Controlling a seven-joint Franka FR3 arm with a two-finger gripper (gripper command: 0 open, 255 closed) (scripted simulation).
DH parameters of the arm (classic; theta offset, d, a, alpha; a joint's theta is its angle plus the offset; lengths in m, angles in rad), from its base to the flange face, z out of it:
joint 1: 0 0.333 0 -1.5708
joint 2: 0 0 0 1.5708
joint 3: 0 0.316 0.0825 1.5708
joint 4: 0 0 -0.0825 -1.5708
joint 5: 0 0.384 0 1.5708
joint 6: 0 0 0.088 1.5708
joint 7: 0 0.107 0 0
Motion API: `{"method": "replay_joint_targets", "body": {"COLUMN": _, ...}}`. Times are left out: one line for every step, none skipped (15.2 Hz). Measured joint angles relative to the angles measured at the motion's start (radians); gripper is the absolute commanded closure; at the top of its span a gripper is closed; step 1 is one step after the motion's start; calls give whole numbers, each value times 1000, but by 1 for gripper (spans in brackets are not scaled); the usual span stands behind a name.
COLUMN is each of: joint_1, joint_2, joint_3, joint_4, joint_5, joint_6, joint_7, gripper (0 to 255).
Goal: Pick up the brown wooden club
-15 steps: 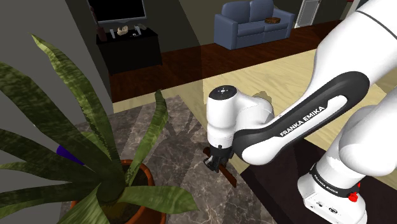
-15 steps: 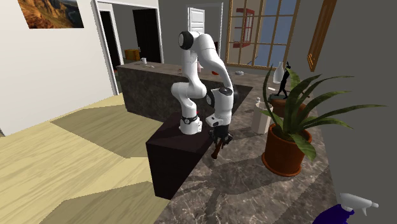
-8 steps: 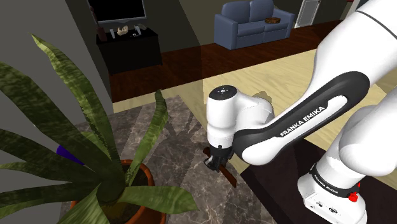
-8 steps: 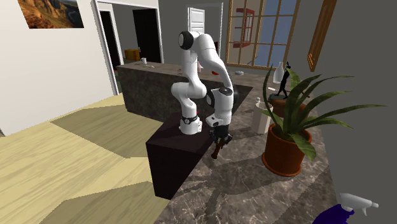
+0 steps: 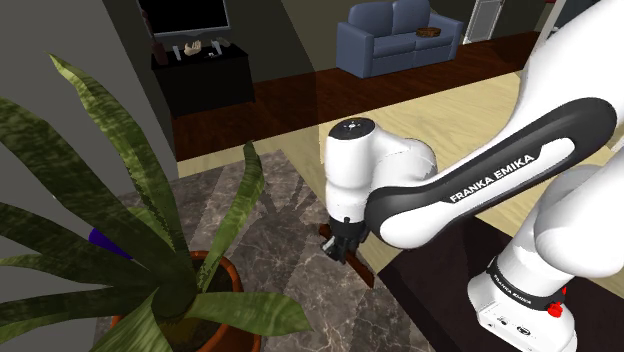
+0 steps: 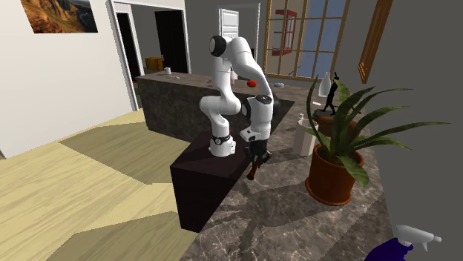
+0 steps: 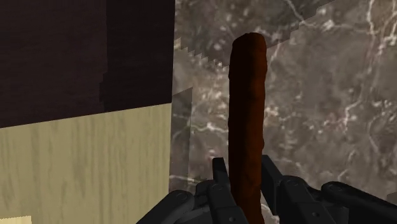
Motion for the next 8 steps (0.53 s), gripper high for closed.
{"method": "replay_joint_targets", "body": {"joint_1": 2, "joint_2": -13, "joint_3": -7, "joint_4": 9, "joint_5": 4, "joint_6": -20, "joint_7": -6, "gripper": 255}}
{"method": "replay_joint_targets", "body": {"joint_1": 5, "joint_2": -24, "joint_3": -11, "joint_4": 16, "joint_5": 8, "joint_6": -38, "joint_7": -9, "gripper": 255}}
{"method": "replay_joint_targets", "body": {"joint_1": 7, "joint_2": -36, "joint_3": -17, "joint_4": 20, "joint_5": 11, "joint_6": -53, "joint_7": -13, "gripper": 255}}
{"method": "replay_joint_targets", "body": {"joint_1": 12, "joint_2": -50, "joint_3": -23, "joint_4": 23, "joint_5": 17, "joint_6": -70, "joint_7": -19, "gripper": 255}}
{"method": "replay_joint_targets", "body": {"joint_1": 16, "joint_2": -63, "joint_3": -27, "joint_4": 30, "joint_5": 21, "joint_6": -89, "joint_7": -21, "gripper": 255}}
{"method": "replay_joint_targets", "body": {"joint_1": 20, "joint_2": -77, "joint_3": -33, "joint_4": 34, "joint_5": 25, "joint_6": -107, "joint_7": -25, "gripper": 255}}
{"method": "replay_joint_targets", "body": {"joint_1": 23, "joint_2": -90, "joint_3": -39, "joint_4": 39, "joint_5": 29, "joint_6": -124, "joint_7": -29, "gripper": 255}}
{"method": "replay_joint_targets", "body": {"joint_1": 24, "joint_2": -99, "joint_3": -44, "joint_4": 47, "joint_5": 30, "joint_6": -140, "joint_7": -32, "gripper": 255}}
